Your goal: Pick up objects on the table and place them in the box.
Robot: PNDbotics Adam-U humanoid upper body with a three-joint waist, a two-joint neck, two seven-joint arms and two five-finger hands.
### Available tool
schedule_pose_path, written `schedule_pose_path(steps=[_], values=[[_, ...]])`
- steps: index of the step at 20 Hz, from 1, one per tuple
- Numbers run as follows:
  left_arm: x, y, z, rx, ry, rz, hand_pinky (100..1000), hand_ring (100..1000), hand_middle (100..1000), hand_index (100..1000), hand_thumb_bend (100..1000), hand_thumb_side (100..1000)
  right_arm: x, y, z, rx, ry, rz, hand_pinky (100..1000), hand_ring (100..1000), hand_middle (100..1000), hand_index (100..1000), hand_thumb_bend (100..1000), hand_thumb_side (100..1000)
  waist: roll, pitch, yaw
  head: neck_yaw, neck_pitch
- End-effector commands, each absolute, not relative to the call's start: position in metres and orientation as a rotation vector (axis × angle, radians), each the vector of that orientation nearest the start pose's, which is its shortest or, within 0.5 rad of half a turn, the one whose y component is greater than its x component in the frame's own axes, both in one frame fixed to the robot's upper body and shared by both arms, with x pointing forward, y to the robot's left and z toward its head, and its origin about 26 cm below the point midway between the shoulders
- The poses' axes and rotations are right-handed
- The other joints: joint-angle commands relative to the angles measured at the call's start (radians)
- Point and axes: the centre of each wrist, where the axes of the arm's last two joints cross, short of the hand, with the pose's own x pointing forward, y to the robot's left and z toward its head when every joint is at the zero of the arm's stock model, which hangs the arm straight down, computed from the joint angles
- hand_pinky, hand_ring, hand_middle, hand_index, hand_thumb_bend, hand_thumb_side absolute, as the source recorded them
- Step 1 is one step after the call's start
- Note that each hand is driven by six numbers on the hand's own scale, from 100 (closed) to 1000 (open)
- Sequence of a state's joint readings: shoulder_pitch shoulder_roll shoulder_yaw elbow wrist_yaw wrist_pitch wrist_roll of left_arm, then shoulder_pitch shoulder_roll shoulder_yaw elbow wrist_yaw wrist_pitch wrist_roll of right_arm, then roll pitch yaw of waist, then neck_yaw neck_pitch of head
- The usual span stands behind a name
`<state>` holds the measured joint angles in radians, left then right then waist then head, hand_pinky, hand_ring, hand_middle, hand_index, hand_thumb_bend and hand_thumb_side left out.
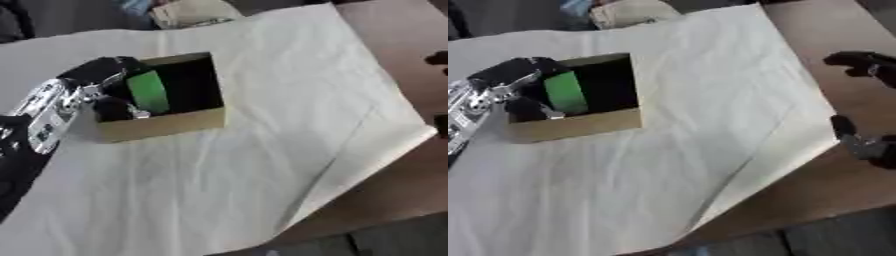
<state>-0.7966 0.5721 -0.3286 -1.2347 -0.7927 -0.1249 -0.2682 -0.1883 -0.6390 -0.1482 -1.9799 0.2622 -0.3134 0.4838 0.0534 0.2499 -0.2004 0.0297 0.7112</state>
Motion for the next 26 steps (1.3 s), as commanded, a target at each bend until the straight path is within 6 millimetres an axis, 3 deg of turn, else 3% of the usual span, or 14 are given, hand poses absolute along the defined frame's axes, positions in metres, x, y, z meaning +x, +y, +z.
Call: schedule_pose_path(steps=[1, 6, 11, 14, 18, 26], values=[[0.425, 0.278, 0.229, 1.057, -1.634, -1.561, 899, 868, 869, 958, 951, 724, 0.279, -0.348, 0.232, -0.602, -2.025, 1.378, 899, 1000, 914, 1000, 100, 100, -0.007, -0.015, 0.002, -0.007, -0.006], [0.405, 0.286, 0.252, 1.075, -1.733, -1.558, 894, 862, 864, 954, 972, 756, 0.278, -0.349, 0.232, -0.607, -2.021, 1.376, 899, 1000, 914, 1000, 100, 100, -0.007, -0.017, 0.01, -0.015, -0.005], [0.379, 0.298, 0.265, 1.074, -1.821, -1.506, 875, 828, 826, 944, 859, 732, 0.278, -0.349, 0.232, -0.61, -2.019, 1.372, 898, 1000, 914, 1000, 100, 100, -0.006, -0.017, 0.019, -0.025, -0.005], [0.348, 0.295, 0.276, 1.035, -1.884, -1.423, 866, 803, 797, 937, 794, 727, 0.278, -0.349, 0.232, -0.609, -2.022, 1.368, 898, 1000, 913, 1000, 100, 100, -0.007, -0.016, 0.023, -0.033, -0.009], [0.326, 0.293, 0.278, 0.957, -1.906, -1.337, 869, 798, 792, 939, 780, 736, 0.278, -0.35, 0.232, -0.61, -2.02, 1.365, 898, 1000, 913, 1000, 100, 100, -0.01, -0.015, 0.032, -0.037, -0.008], [0.313, 0.299, 0.271, 0.894, -1.933, -1.223, 871, 789, 784, 938, 733, 759, 0.278, -0.35, 0.232, -0.613, -2.02, 1.358, 898, 1000, 913, 1000, 100, 100, -0.016, -0.017, 0.04, -0.042, -0.011]])
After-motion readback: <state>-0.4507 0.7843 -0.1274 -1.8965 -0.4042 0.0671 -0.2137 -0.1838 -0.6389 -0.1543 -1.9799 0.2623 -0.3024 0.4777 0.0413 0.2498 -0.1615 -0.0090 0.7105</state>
